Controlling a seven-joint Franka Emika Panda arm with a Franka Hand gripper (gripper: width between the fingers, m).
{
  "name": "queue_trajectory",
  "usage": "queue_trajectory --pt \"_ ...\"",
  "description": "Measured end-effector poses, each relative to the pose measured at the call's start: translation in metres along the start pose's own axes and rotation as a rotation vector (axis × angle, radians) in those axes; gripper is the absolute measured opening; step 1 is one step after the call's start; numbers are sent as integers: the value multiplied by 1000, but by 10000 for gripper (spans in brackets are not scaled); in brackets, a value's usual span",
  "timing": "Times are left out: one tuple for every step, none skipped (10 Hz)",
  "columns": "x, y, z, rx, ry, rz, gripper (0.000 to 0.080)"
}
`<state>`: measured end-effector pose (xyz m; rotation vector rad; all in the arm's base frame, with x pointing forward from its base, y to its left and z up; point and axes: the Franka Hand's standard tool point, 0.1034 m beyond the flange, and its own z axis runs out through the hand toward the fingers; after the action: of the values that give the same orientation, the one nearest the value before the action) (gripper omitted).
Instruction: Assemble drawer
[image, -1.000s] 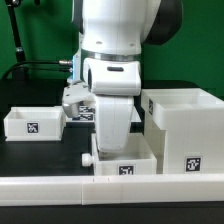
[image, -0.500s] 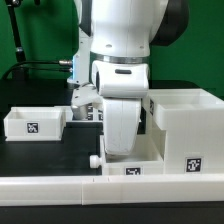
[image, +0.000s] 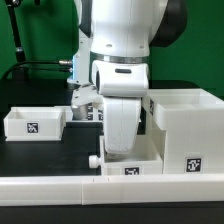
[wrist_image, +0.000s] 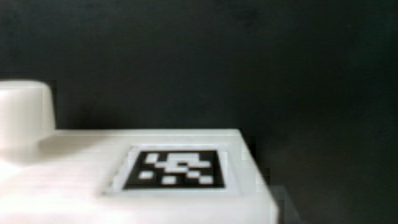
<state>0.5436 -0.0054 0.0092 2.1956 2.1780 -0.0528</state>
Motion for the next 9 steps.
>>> queue_trajectory --pt "0 0 0 0 0 9 42" --pt "1 0 0 0 0 15 42" --pt "2 0 0 -3 0 29 42" --pt "3 1 0 -6 0 41 42" --pt "1 1 0 -5 0 44 42" --pt "1 1 0 -5 0 45 42" --pt "0 1 0 -6 -1 41 42" --pt "0 0 0 -6 -8 18 42" --pt "-1 0 0 -37 -2 33 42"
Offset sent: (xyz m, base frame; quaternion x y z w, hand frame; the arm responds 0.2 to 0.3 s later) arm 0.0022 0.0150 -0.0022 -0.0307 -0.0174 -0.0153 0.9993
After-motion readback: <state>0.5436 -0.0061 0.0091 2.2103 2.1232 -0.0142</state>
